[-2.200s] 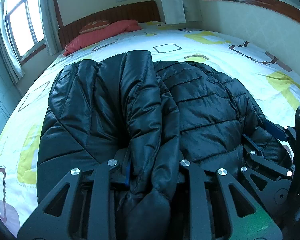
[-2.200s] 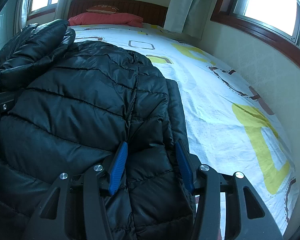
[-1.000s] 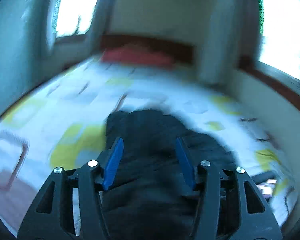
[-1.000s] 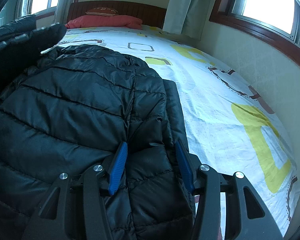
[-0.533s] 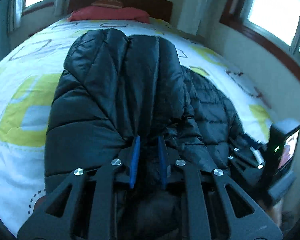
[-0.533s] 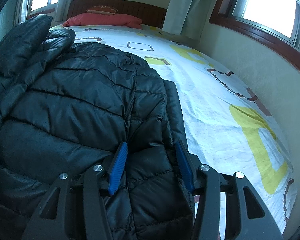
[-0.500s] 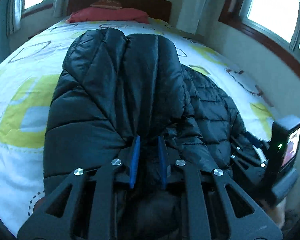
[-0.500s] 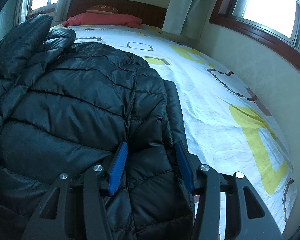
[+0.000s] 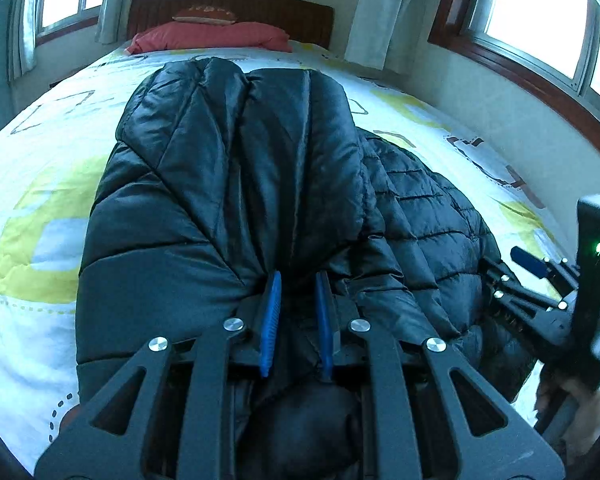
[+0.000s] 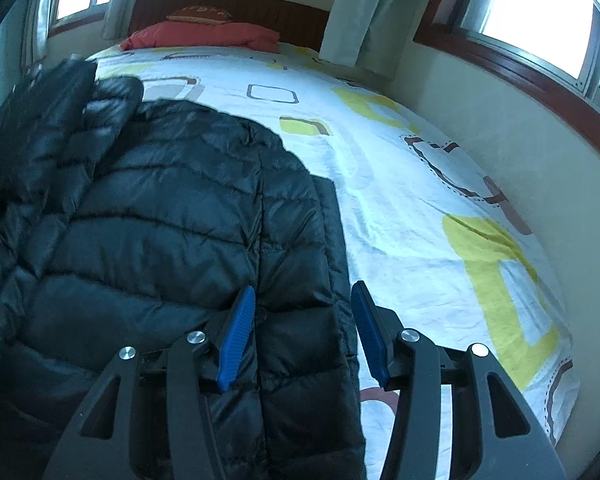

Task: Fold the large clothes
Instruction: 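Hold the sleeve down with the left tool while the right tool withdraws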

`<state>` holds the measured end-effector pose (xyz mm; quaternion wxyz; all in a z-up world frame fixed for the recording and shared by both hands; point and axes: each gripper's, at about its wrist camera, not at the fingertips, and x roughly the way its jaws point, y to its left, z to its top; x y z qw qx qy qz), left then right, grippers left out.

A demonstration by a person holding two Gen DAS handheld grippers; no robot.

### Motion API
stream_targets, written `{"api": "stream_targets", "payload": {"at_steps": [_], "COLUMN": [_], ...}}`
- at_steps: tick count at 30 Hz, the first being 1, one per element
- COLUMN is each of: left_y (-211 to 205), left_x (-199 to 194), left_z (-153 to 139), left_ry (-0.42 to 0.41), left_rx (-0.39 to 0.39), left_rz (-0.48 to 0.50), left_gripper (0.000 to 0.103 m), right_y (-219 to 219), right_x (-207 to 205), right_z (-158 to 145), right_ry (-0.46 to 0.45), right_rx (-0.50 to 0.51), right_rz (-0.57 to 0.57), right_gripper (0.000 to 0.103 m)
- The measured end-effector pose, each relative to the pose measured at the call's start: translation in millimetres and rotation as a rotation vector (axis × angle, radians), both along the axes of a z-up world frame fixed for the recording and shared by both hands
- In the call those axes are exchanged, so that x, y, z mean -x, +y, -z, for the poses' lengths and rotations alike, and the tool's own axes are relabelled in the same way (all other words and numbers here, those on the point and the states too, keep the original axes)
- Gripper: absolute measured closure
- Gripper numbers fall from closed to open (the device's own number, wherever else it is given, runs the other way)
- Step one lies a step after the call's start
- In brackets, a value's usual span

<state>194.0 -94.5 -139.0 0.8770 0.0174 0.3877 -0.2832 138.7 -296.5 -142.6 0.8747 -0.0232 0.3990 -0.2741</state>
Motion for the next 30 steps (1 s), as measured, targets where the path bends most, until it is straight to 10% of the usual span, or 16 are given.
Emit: {"api": "stream_targets", "payload": {"at_steps": [30], "left_y": [-1], "left_x": [6], "left_z": [-2], "left_ry": [-0.047], "left_rx": [-0.035], "left_rz": [-0.050], "left_gripper": [0.087], "right_y": [-10], "right_x": [-7], "right_z": [-8], "right_ry": [-0.025], "right_rx": [-0.086], "right_rz": [-0.003], "right_gripper": [0.053]}}
